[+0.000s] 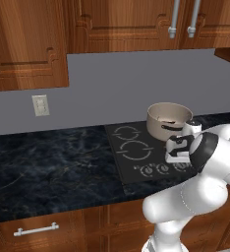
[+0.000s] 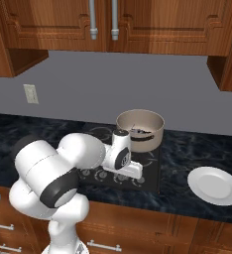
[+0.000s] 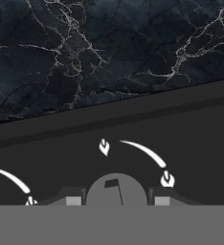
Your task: Retrieve the frozen meat and place it in the pot on a burner. Then turn the burner on.
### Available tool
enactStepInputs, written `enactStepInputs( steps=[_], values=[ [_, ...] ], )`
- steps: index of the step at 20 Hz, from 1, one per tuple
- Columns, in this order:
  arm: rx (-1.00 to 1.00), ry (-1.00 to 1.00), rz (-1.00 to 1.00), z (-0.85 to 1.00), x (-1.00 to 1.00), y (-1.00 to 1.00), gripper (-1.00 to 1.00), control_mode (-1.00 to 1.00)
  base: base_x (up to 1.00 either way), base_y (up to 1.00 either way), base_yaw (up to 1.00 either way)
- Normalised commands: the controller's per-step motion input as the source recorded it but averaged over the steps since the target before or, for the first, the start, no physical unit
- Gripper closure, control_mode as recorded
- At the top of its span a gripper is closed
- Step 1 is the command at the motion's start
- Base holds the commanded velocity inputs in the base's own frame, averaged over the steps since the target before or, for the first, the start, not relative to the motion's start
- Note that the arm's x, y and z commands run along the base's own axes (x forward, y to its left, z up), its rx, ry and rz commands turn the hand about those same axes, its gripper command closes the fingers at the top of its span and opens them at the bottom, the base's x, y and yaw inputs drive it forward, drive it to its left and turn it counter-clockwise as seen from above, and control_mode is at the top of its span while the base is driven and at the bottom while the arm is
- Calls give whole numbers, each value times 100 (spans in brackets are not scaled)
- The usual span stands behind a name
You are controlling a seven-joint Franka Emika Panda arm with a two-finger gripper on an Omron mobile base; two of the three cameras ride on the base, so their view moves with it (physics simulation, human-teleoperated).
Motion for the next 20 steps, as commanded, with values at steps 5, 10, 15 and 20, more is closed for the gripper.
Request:
enactStepInputs(
  steps=[5,10,15,20],
  values=[
    [-2,0,17,-24,-1,0,100,-100,0,0,0],
    [-6,-2,26,-24,-5,3,100,-100,0,0,0],
    [-5,-2,35,-27,-10,14,100,-100,0,0,0],
    [-6,-6,39,-32,-11,13,100,-100,0,0,0]
  ],
)
